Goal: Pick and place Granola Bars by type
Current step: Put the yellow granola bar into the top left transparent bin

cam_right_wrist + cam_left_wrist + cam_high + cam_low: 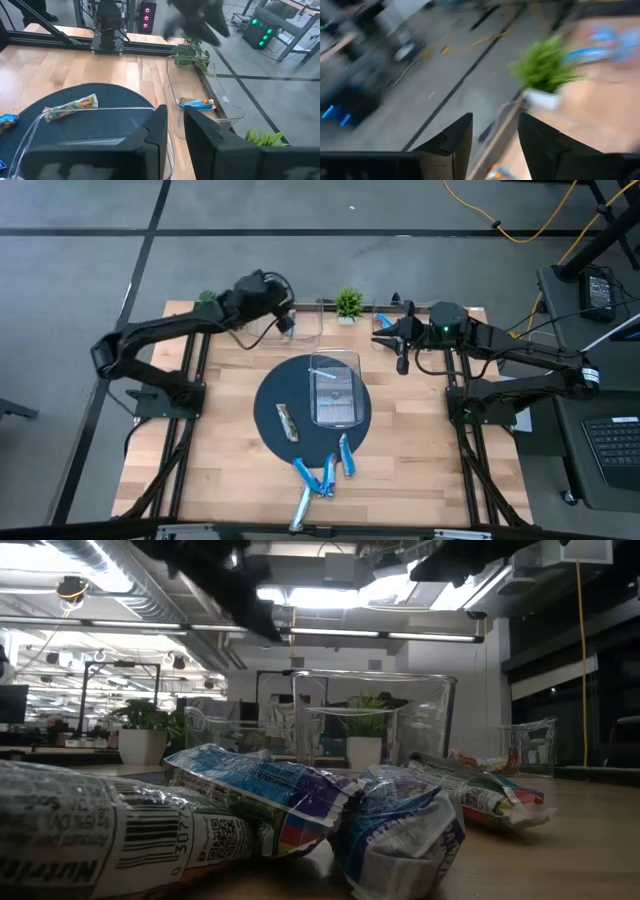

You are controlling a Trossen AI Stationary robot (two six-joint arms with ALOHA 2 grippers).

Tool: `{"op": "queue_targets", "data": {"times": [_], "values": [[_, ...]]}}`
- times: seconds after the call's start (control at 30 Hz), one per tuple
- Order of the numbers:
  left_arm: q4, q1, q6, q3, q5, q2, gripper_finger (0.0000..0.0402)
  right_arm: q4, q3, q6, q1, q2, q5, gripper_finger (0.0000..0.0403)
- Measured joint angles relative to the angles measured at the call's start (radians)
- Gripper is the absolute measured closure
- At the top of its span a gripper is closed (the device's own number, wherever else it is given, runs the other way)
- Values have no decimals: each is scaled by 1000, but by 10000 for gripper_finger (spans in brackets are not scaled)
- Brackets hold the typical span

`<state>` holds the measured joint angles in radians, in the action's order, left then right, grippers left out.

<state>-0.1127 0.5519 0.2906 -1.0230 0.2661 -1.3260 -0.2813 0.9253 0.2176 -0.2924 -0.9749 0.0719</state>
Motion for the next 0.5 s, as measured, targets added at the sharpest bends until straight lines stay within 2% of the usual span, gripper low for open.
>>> {"op": "queue_targets", "data": {"times": [0.13,0.2,0.33,0.5], "values": [[-129,-27,63,-5,-202,100,253,0,0,2,0,0,0,335],[-206,-43,72,-5,-253,145,255,0,0,2,0,0,0,335],[-345,-87,75,-4,-268,226,255,0,0,2,0,0,0,335],[-419,-146,67,-4,-250,306,258,0,0,2,0,0,0,335]]}}
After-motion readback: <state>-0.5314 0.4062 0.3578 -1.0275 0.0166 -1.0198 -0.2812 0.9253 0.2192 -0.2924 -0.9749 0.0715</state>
